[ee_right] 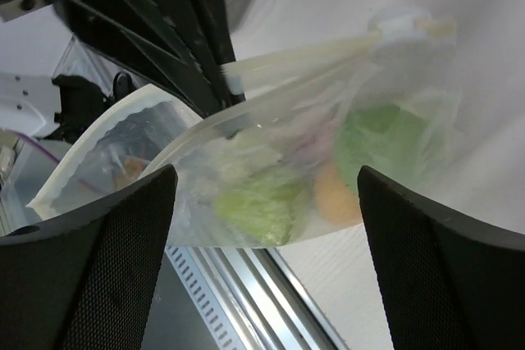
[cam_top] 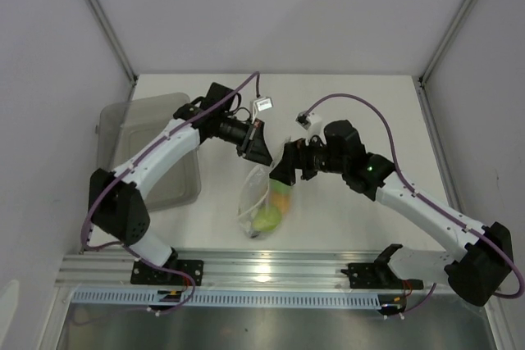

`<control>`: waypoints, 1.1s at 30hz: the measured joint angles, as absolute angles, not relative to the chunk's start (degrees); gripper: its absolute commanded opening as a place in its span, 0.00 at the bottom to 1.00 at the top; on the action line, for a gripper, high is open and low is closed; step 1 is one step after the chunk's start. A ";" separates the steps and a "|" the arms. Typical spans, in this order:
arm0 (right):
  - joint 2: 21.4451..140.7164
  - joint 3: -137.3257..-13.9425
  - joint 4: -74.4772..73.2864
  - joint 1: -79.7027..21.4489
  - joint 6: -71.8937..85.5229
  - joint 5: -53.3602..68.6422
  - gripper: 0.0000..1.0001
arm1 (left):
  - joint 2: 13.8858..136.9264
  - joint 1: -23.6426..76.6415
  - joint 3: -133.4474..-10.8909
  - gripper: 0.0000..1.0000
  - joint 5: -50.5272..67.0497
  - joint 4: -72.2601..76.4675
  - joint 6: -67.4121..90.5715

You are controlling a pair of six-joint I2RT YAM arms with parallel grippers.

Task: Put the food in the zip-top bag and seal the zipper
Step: Zip the zipper food storage bag at the center of the board.

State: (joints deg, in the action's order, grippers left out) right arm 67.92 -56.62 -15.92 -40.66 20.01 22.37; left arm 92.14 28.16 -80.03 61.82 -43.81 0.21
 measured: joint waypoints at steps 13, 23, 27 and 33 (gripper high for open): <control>70.15 -55.35 -13.63 -41.54 28.05 14.37 0.92 | 82.74 28.42 -72.10 0.39 50.52 -30.50 7.51; 71.42 -52.95 -11.53 -42.89 31.86 11.18 0.92 | 80.20 28.38 -68.79 0.50 49.25 -30.68 5.98; 71.42 -52.93 -10.24 -42.89 32.67 10.46 0.92 | 77.21 28.53 -66.26 0.50 48.27 -30.52 6.00; 71.44 -52.12 -8.67 -42.89 33.08 10.20 0.92 | 73.19 28.56 -62.22 0.53 47.94 -28.36 6.02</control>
